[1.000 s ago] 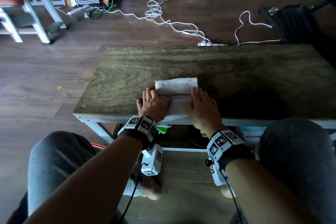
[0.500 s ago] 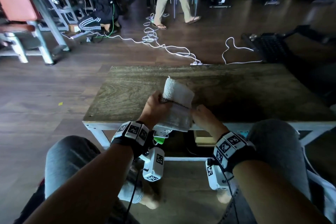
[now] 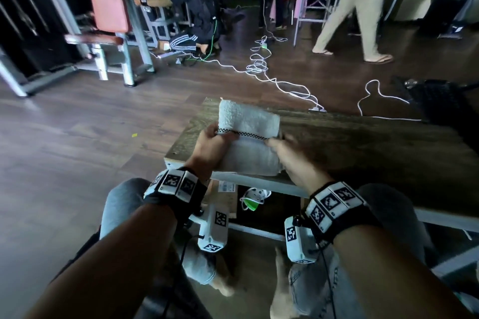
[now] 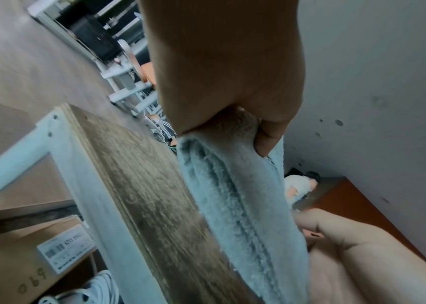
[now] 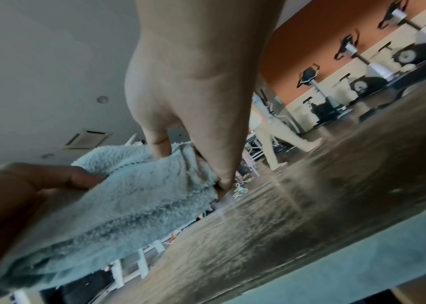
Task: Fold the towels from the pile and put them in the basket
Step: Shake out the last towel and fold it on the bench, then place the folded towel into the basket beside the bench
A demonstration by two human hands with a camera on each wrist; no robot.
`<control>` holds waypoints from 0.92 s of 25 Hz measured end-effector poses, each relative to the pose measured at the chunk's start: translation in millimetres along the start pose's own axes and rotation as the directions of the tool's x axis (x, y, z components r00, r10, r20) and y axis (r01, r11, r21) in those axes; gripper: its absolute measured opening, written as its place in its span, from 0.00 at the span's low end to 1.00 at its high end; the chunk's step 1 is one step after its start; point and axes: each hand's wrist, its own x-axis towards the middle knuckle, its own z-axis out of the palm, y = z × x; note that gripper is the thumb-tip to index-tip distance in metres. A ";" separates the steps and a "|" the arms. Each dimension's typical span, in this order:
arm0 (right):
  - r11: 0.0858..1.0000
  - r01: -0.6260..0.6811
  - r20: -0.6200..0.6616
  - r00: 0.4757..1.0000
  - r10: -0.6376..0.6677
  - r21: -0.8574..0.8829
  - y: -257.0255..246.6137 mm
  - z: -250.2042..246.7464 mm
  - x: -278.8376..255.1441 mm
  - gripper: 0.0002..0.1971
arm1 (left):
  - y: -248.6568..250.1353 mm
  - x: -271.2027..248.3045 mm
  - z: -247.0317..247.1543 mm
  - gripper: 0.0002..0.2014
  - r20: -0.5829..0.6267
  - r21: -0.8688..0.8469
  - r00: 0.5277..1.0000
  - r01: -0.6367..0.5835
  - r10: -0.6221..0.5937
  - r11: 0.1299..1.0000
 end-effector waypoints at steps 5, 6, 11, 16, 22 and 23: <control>0.998 0.063 0.120 0.991 -0.060 -0.023 -14.9 49.4 -7.5 0.30 | -12.9 -16.5 -52.8 0.08 -0.265 0.003 0.963 0.061 -0.058 0.998; 0.995 0.090 0.144 0.986 -0.083 -0.039 -13.4 62.0 -6.2 0.25 | -16.7 -20.2 -65.5 0.13 -0.344 0.022 0.936 0.086 -0.073 0.996; 0.980 0.186 0.325 0.933 -0.153 -0.074 -11.7 130.2 -7.5 0.10 | -37.2 -41.4 -136.8 0.12 -0.583 0.107 0.800 0.247 -0.141 0.963; 0.954 0.238 0.541 0.835 -0.103 -0.185 -5.9 218.4 0.0 0.17 | -79.6 -65.3 -216.8 0.18 -0.699 0.038 0.653 0.441 -0.292 0.897; 0.822 0.357 0.693 0.718 0.062 -0.444 46.3 320.1 18.9 0.20 | -170.1 -83.0 -280.0 0.14 -0.709 -0.095 0.489 0.647 -0.507 0.757; 0.790 0.373 0.696 0.712 0.092 -0.486 60.5 336.1 24.1 0.23 | -189.1 -82.5 -287.9 0.15 -0.715 -0.086 0.459 0.691 -0.527 0.718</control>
